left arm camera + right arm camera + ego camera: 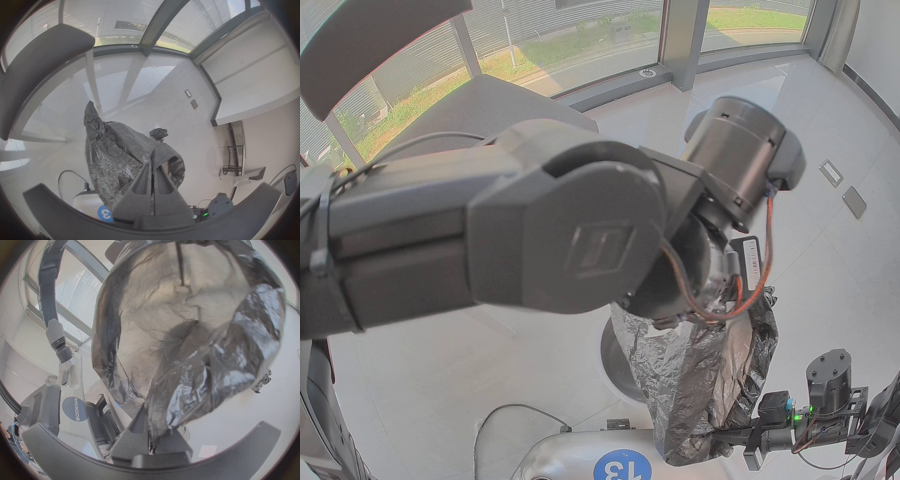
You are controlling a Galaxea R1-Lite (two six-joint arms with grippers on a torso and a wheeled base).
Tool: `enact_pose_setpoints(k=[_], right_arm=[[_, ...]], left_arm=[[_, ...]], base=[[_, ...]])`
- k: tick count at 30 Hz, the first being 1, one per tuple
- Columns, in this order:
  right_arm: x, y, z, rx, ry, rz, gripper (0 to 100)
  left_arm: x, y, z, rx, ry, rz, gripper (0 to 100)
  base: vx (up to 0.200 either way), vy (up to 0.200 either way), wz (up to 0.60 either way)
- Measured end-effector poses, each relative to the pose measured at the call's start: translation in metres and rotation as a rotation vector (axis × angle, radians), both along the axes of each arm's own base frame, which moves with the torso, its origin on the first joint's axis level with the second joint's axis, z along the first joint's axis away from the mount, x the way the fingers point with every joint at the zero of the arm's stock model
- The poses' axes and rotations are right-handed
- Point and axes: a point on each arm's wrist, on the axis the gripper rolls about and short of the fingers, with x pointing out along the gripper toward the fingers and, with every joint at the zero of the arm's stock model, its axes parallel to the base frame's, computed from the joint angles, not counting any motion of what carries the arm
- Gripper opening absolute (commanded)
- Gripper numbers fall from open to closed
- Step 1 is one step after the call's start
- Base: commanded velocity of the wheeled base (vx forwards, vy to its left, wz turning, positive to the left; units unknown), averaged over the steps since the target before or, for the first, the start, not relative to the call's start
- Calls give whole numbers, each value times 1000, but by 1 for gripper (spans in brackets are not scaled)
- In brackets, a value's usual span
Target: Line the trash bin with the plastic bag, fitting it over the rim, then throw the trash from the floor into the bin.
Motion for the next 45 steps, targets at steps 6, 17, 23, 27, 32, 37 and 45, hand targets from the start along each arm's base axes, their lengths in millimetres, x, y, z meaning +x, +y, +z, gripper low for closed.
enact_pose_setpoints(k=[6, 17, 23, 27, 32, 37, 45], right_arm=[[2, -5, -1, -2, -2, -25, 0], [10, -11, 6, 35, -65, -73, 0], [13, -16, 9, 46, -93, -114, 0], [16, -20, 12, 56, -108, -145, 0], [18, -26, 14, 61, -121, -181, 0], [21, -30, 19, 83, -154, -212, 0], [24, -38, 25, 104, -192, -260, 0]], left_arm=[[1, 19, -3, 39, 105, 89, 0], [27, 43, -1, -7, 134, 197, 0], [40, 48, 6, -56, 112, 225, 0], [28, 39, 10, -71, 109, 187, 0], [7, 27, 11, -95, 157, 144, 0], [-8, 22, 7, -108, 249, 134, 0], [-12, 23, 10, -108, 258, 126, 0]], base=[[0, 0, 0], [0, 0, 0], [0, 0, 0], [0, 0, 0], [0, 0, 0], [0, 0, 0], [0, 0, 0]])
